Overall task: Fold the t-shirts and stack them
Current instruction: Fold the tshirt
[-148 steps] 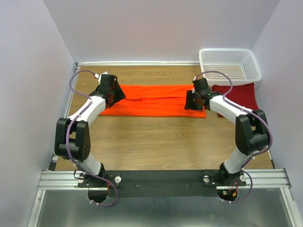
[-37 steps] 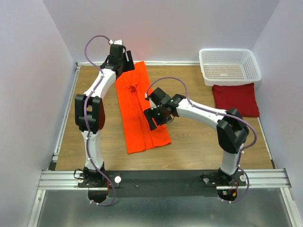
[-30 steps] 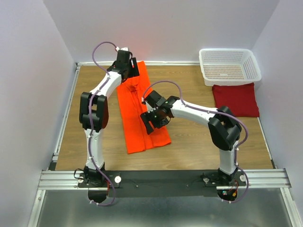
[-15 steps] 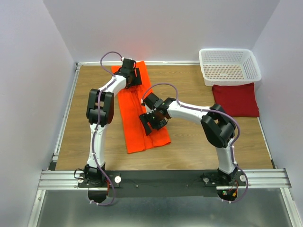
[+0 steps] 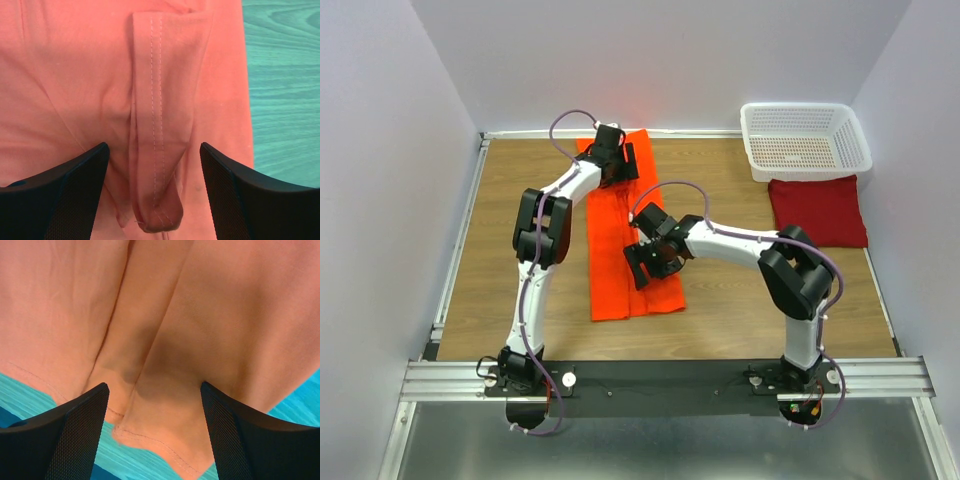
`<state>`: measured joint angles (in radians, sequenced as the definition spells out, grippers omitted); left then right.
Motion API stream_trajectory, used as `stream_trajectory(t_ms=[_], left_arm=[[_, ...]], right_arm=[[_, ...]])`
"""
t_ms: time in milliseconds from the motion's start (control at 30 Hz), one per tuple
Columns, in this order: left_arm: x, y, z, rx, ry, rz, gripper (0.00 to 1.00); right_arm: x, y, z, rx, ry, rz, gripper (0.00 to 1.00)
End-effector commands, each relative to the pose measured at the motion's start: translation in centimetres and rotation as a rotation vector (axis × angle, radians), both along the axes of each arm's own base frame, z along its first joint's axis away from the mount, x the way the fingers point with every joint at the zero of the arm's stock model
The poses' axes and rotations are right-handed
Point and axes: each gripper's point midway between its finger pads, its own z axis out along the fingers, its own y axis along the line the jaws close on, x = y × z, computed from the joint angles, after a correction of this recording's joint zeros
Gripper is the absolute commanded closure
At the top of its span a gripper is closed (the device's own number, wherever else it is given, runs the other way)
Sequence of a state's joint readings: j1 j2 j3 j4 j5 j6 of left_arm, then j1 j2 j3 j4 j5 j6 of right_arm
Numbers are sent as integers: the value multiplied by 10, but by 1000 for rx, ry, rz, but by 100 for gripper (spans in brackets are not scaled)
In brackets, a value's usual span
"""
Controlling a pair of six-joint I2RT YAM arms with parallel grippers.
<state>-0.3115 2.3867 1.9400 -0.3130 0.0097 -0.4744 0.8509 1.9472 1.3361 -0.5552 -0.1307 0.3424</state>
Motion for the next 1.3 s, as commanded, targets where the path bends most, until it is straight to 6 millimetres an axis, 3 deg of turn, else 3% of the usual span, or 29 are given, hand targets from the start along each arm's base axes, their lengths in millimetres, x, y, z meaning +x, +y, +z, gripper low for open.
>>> stream_trajectory(t_ms=[0,133,200,300,400,500,600,633,667,800,833,900,933,967,1000,1067,1100,1267], left_arm=[[0,-4,14,-30,-6,23,17],[19,12,49,-26,-92,65,13],[28,20,57,-16,-113,79,13],[28,26,52,1,-89,85,12],[22,27,56,-1,-83,82,12],[8,30,73,-18,-99,85,11],[-10,39,99,-16,-140,110,11],[-23,45,108,-14,-154,116,12],[-30,47,114,-14,-162,114,13],[-78,46,115,-35,-143,84,13],[-102,47,106,-36,-115,73,13],[-128,39,97,-59,-88,47,13],[-158,28,81,-83,-31,5,15],[-173,24,73,-96,-2,-8,16],[-199,23,55,-114,61,-15,18],[-228,15,38,-125,117,-41,24],[-250,16,19,-122,176,-51,26],[-297,16,-2,-138,275,-53,42]], right_arm=[[-14,-32,-11,-91,34,-31,18],[-21,-24,6,-24,48,13,17],[-31,-22,10,-2,90,42,16],[-46,-29,6,-13,144,77,16],[-55,-35,6,-13,163,92,16],[-54,-36,14,-4,147,109,16],[-30,-30,38,9,44,86,15],[-13,-28,51,33,5,62,15],[-8,-25,57,41,-13,59,15],[52,-43,83,82,-92,-68,15],[63,-47,85,81,-109,-85,15],[92,-59,97,92,-152,-152,15],[101,-64,95,90,-151,-180,15],[111,-65,98,102,-159,-204,15],[128,-70,106,127,-187,-242,16],[147,-71,107,148,-205,-290,16],[162,-70,117,176,-244,-311,17],[194,-62,108,198,-272,-363,19]])
